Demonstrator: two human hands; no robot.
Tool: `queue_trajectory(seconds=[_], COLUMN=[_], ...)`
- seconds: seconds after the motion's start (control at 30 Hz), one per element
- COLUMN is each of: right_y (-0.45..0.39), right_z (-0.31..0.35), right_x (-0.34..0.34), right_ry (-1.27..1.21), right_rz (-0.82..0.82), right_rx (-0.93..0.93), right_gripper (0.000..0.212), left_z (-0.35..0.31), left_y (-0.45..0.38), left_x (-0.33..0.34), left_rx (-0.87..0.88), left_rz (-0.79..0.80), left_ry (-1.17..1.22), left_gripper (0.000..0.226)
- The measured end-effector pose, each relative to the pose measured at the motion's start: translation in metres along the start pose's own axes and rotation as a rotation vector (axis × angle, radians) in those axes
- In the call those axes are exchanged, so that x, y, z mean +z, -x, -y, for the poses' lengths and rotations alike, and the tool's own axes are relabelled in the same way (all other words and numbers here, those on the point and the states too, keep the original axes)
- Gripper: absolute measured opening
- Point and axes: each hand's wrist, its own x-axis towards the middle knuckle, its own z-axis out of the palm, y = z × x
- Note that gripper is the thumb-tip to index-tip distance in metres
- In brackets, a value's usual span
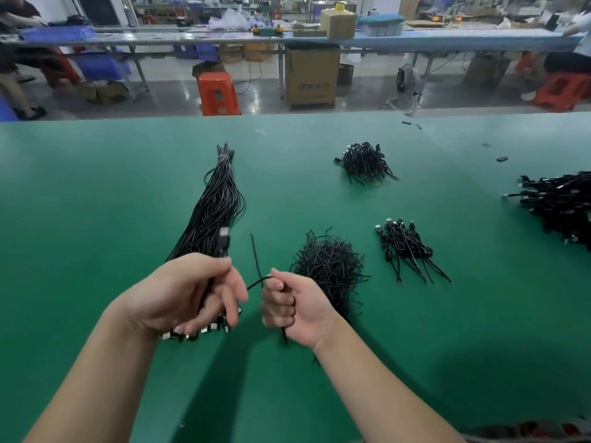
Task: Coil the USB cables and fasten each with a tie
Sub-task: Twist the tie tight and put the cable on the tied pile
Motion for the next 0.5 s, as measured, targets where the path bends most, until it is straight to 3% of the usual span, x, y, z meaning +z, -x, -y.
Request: queue_trajectory(seconds=[0.13, 0.23, 0.4, 0.43, 0.5], right_y=[-0.001, -0.004, -0.001, 0.0, 0.001], right_z=[0.01, 0.009, 0.005, 0.004, 0.002], right_x=[0.006, 0.013, 0.021, 0.022, 0.025], right_ry=[0.063, 0.16, 0.307, 0.323, 0.31], right_rz=[-0.048, -0.086, -0.113, -0.098, -0.057], right_rx=[-0.021, -0.04, -0.085, -0.095, -0.118], right_gripper=[0.032, 0.034, 0.035, 0.034, 0.033], left_z=[0.008, 0.018, 0.025, 0.026, 0.03], left_y=[-0.003, -0.013, -0.018, -0.019, -0.02], left_x=[0.01, 0.015, 0.012, 0.012, 0.011], left_rx=[-0.292, -0.355, -0.22, -0.164, -0.033], left_rz=[-0.166, -0.323, -0.445, -0.46, -0.404], left_ry=[-0.254, -0.449, -0.831, -0.822, -0.582], left_gripper=[0.052, 0.041, 0.038, 0.038, 0.035])
